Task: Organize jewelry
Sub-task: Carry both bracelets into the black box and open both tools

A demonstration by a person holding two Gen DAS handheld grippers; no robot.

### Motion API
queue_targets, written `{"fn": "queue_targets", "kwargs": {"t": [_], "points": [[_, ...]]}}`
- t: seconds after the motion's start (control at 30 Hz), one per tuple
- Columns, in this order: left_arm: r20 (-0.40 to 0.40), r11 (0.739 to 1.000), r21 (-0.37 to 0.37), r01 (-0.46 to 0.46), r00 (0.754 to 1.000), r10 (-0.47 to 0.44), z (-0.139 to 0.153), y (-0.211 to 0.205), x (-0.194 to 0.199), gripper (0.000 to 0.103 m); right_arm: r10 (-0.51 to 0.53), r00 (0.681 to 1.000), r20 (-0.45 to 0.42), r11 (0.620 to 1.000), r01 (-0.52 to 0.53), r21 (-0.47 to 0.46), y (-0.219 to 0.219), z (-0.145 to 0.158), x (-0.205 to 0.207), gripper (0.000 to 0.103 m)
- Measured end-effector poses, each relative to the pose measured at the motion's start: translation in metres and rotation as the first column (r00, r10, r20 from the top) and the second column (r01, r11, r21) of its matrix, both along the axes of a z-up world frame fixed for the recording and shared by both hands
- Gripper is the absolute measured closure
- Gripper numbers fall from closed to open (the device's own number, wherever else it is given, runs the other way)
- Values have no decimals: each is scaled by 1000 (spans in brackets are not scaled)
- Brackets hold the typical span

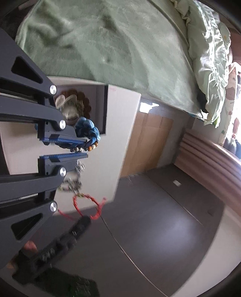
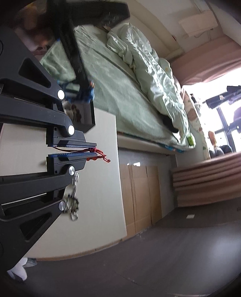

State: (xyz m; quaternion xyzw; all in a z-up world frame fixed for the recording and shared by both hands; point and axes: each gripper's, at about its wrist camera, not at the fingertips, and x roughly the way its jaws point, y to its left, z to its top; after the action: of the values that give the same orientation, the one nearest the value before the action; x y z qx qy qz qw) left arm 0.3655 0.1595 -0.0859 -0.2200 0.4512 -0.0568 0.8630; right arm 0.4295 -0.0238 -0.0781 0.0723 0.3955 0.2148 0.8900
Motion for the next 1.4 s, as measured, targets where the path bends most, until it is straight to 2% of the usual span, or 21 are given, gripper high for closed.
{"fn": "queue_targets", "kwargs": {"t": [0.03, 0.07, 0.1, 0.2, 0.37, 0.43, 0.7, 0.83, 0.87, 0.9, 0.93, 0.97, 1.0, 1.03, 1.17, 1.27, 1.4], "points": [[-11, 999, 36, -22, 1000, 23, -4, 4, 0, 60, 12, 1000, -1, 1000, -12, 3, 4, 0, 0, 97], [-3, 998, 41, -40, 999, 40, -7, 9, -2, 47, 32, 999, -4, 999, -32, 9, 12, -1, -1, 97], [11, 998, 33, -62, 998, 62, -8, 16, -5, 45, 47, 999, -6, 999, -47, 16, 18, -2, -1, 97], [-6, 995, 6, -100, 995, 100, -16, 36, -12, 45, 87, 996, -21, 996, -86, 34, 34, -5, -1, 97], [0, 985, 21, -169, 986, 169, -17, 63, -36, 45, 157, 987, -40, 986, -154, 67, 59, -10, -5, 97], [1, 981, 22, -194, 981, 194, -18, 72, -48, 42, 178, 983, -44, 982, -175, 73, 67, -10, -5, 97], [26, 967, 17, -254, 967, 254, -14, 91, -74, 37, 233, 971, -56, 971, -230, 64, 105, -13, -1, 97], [38, 960, 12, -280, 959, 279, -11, 98, -78, 32, 263, 957, -127, 960, -245, 138, 116, -21, 15, 96], [34, 959, 8, -283, 959, 283, -12, 100, -77, 32, 270, 951, -154, 958, -249, 143, 118, -24, 20, 89], [33, 959, 4, -283, 959, 283, -12, 100, -77, 32, 269, 946, -180, 959, -245, 144, 119, -26, 23, 67], [36, 959, 2, -282, 959, 282, -11, 100, -77, 32, 255, 948, -189, 962, -230, 148, 115, -26, 24, 52], [40, 960, 3, -281, 959, 281, -10, 99, -77, 29, 233, 957, -171, 967, -209, 145, 109, -23, 23, 28], [44, 960, 3, -280, 959, 280, -10, 99, -78, 27, 203, 970, -137, 973, -184, 137, 101, -18, 20, 21], [49, 960, 4, -280, 959, 279, -9, 97, -78, 25, 187, 976, -114, 977, -172, 128, 95, -14, 17, 21], [58, 964, -2, -266, 962, 266, -8, 87, -76, 24, 167, 978, -123, 982, -155, 105, 72, -8, 13, 21], [71, 966, -3, -257, 964, 257, -6, 77, -76, 17, 137, 984, -116, 988, -128, 83, 49, -4, 7, 21], [91, 971, -24, -238, 967, 239, 1, 63, -76, 16, 95, 986, -135, 995, -90, 48, 23, -1, -2, 21]]}}
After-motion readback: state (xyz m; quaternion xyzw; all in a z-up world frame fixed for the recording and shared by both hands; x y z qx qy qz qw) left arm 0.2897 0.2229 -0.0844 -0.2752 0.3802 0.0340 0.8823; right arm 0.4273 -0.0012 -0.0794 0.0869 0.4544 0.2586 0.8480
